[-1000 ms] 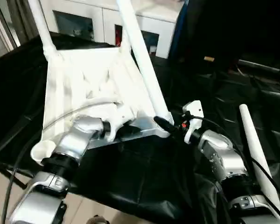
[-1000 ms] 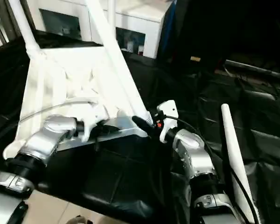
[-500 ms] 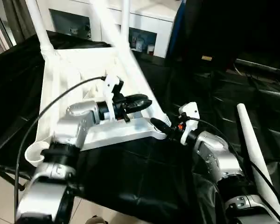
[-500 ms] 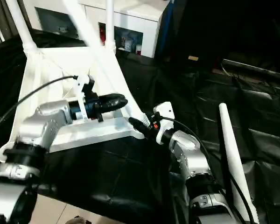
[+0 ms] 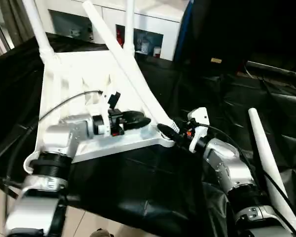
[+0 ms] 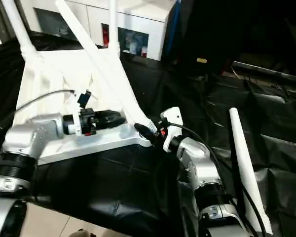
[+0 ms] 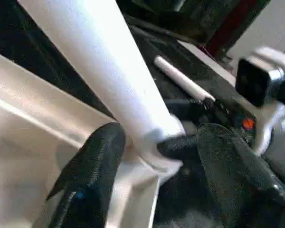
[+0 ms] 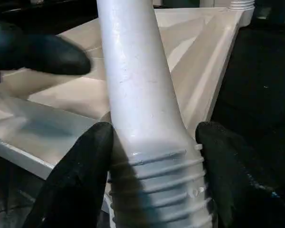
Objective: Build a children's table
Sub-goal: Insert table leg to table base
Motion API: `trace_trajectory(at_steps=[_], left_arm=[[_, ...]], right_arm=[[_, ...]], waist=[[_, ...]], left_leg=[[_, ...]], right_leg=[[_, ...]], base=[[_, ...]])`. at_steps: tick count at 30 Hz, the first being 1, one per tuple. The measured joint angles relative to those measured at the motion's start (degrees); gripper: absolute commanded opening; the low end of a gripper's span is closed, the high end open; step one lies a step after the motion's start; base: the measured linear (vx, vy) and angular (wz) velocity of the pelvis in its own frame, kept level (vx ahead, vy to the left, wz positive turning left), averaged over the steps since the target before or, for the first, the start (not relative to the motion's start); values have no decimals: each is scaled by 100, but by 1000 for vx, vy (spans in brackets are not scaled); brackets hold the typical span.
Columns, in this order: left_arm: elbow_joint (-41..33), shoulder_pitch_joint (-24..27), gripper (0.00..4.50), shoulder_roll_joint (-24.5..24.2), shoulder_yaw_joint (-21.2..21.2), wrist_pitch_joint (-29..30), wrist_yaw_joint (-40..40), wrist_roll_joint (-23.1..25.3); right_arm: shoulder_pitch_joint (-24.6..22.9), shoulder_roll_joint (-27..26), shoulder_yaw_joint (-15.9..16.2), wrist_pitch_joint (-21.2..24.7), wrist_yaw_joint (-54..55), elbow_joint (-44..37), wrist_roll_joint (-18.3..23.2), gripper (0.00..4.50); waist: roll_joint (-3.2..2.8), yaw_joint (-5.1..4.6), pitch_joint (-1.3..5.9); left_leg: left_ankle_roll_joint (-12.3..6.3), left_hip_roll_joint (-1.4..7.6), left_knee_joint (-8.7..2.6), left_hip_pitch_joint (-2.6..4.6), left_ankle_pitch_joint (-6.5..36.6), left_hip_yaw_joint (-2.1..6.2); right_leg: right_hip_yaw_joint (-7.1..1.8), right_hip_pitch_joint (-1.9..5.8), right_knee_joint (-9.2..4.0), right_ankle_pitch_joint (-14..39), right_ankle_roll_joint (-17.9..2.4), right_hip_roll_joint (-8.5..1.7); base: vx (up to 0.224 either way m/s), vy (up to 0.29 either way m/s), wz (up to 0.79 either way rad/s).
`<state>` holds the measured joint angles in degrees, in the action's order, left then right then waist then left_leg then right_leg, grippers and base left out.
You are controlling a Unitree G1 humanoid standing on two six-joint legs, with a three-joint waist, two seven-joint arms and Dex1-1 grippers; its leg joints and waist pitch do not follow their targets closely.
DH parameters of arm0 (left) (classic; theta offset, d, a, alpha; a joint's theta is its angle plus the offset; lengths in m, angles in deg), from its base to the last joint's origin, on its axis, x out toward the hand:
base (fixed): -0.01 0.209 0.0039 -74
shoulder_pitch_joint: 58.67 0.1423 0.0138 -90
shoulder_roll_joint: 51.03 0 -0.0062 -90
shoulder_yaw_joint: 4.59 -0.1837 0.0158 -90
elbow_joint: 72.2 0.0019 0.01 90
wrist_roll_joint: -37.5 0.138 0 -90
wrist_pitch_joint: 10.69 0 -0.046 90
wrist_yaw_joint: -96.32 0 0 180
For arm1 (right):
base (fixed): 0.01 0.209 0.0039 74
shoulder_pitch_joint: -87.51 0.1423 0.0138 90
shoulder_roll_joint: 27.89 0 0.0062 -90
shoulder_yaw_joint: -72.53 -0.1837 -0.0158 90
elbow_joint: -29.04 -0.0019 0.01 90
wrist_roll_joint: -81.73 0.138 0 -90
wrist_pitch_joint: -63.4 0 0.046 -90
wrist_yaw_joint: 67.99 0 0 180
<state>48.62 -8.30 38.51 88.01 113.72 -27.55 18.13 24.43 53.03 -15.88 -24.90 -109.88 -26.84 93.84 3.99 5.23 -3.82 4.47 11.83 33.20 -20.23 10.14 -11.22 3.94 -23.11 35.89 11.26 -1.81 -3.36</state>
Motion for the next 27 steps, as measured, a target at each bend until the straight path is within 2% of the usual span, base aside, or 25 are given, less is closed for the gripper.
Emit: trace_trajectory(at_steps=[3,5,10,14,16,18,19,23,25,27], left_arm=[[334,-189,326,173,268,-124,-346,-83],[458,-257,357,328,505,-108,-441,-283],[628,-426,390,672,861,60,-544,-705],[841,-712,426,852,1011,-13,-696,-799],[854,-745,430,894,1017,-87,-721,-799],[863,-747,431,929,1005,-119,-728,-798],[872,-748,407,936,990,-127,-730,-795],[961,-765,393,970,893,-295,-781,-682],[1028,-784,360,981,824,-424,-783,-581],[1048,-786,355,996,778,-521,-824,-529]], right_arm=[[0,-5,3,-2,-13,0,0,256],[0,6,2,-5,-54,0,-1,256],[-2,12,-10,-6,-50,-1,12,254],[-4,14,-9,-9,-58,-4,44,250],[-15,14,-5,-10,-66,-19,52,249],[-18,14,-5,-11,-72,-25,52,248],[-18,14,-5,-11,-73,-25,52,248],[-18,20,-4,-20,-84,-25,51,248],[-17,21,-3,-26,-82,-26,50,248],[-18,19,1,-43,-90,-25,51,248]], waist=[[0,-3,0],[0,2,0],[-2,6,-1],[-6,-10,-4],[-6,-14,-4],[-6,-13,-4],[-6,-12,-4],[-6,-9,-4],[-6,-5,-4],[-6,-11,-4]], left_leg=[[0,0,0,1,0,1],[0,0,-1,-3,0,1],[-1,0,4,-3,-1,2],[-1,0,10,-2,-1,3],[-1,0,8,-1,-1,3],[-1,1,6,0,-1,3],[-1,1,6,0,-1,3],[-1,1,7,-1,-1,3],[-1,1,7,-1,-1,3],[-1,1,7,-2,0,3]], right_leg=[[0,1,0,0,0,0],[1,0,-2,0,0,0],[1,0,1,-1,-1,0],[1,1,0,-3,-3,0],[1,1,0,-3,-3,0],[2,1,1,-3,-3,1],[1,1,1,-3,-3,1],[1,1,0,-3,-3,1],[1,1,0,-3,-3,1],[1,1,-1,-3,-3,1]], base=[[0,0,0],[0,0,0],[0,0,0],[0,0,0],[0,0,0],[0,0,0],[0,0,0],[0,0,0],[0,0,0],[0,0,0]])
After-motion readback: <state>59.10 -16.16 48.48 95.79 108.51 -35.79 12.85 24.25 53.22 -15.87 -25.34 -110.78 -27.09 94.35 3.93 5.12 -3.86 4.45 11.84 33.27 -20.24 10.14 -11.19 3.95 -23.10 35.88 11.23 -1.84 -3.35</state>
